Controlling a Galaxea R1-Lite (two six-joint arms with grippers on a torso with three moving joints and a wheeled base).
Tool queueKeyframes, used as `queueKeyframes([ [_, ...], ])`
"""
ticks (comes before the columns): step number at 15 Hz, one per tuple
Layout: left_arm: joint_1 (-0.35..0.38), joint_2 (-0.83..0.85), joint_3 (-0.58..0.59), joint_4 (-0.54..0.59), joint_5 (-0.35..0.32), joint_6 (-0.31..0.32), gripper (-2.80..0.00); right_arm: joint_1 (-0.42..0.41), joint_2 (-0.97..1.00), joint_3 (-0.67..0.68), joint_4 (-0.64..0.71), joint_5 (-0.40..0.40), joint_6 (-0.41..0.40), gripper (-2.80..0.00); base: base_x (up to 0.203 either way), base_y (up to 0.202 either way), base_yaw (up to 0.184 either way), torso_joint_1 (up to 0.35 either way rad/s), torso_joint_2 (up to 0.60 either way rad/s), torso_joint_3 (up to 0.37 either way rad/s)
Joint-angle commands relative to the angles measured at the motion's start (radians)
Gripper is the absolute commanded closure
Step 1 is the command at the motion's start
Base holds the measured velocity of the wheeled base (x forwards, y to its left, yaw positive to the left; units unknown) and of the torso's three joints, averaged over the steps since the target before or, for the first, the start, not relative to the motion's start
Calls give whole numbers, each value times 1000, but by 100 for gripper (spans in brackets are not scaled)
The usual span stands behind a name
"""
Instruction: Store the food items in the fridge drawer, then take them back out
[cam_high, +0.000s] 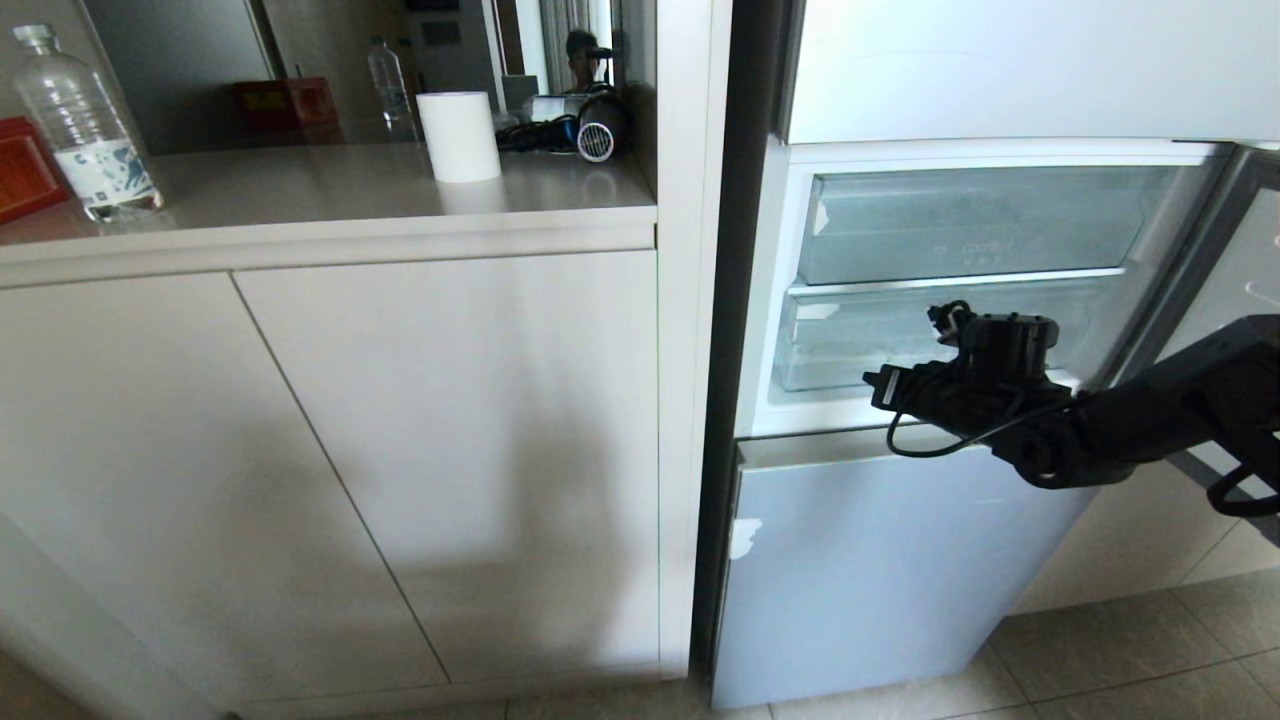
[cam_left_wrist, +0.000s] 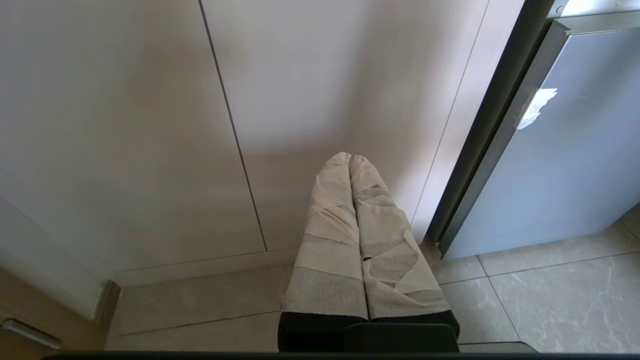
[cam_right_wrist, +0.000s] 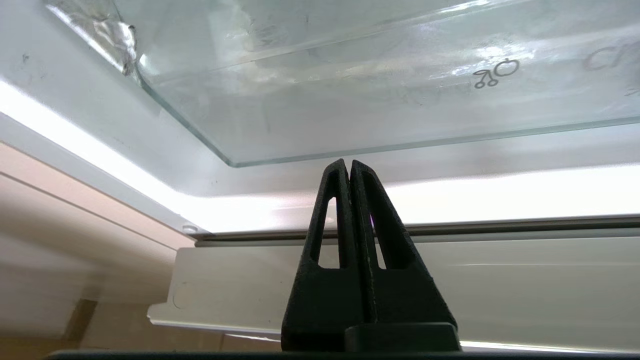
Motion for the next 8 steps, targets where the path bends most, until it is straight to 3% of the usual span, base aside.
queueKeyframes([
  [1,0,2,0,1,0,0,0,1,3,-5,-4,1,6,0,0,0,0,0,0,0],
  [6,0,2,0,1,0,0,0,0,-41,50,-5,-1,6,0,0,0,0,0,0,0],
  [8,0,2,0,1,0,1,0,0,-149,155,-6,-4,-2,0,0,0,0,0,0,0],
])
